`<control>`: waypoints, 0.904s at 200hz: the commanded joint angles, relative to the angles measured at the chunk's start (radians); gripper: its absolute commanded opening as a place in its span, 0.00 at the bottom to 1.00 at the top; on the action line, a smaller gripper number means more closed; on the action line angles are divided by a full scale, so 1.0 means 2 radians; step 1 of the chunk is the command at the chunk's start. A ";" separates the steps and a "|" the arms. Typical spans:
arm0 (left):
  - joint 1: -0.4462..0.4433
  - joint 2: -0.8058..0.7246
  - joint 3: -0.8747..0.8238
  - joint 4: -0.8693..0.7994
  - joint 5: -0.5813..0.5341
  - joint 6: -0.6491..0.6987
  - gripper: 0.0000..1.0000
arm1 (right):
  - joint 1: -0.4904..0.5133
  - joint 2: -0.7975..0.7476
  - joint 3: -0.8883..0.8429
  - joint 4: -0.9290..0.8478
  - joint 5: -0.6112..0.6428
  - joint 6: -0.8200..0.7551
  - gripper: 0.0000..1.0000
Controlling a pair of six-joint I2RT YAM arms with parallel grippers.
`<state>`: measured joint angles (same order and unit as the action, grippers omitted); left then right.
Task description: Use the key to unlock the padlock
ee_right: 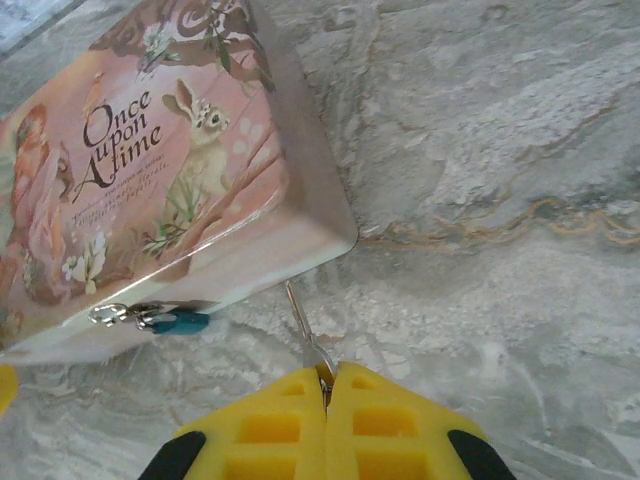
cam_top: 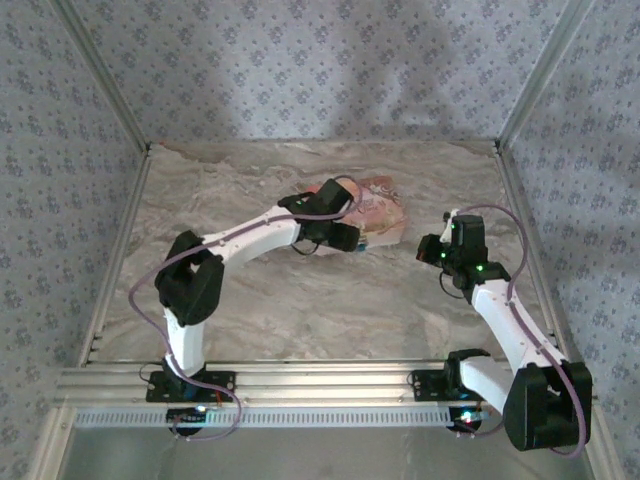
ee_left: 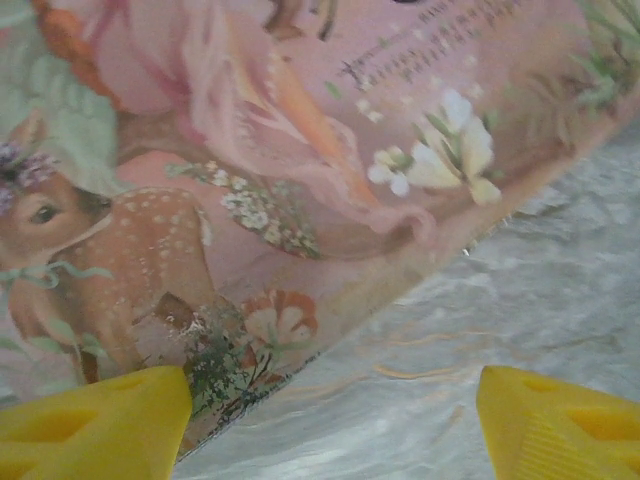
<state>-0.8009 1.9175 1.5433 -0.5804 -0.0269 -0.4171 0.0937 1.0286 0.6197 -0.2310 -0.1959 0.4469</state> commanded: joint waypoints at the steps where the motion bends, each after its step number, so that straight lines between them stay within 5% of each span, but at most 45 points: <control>1: 0.034 -0.015 -0.025 -0.046 -0.027 0.012 0.77 | 0.001 0.012 0.007 0.010 -0.057 -0.025 0.00; 100: 0.122 -0.022 -0.029 0.004 -0.027 0.064 0.79 | 0.059 0.097 0.050 0.089 -0.154 -0.008 0.00; 181: 0.120 -0.226 -0.271 0.245 0.033 0.064 0.86 | 0.135 0.246 0.144 0.184 -0.205 0.033 0.00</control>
<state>-0.5583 1.6005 1.1419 -0.3218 -0.0341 -0.3031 0.3264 1.4567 0.8402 0.0734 -0.5701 0.4896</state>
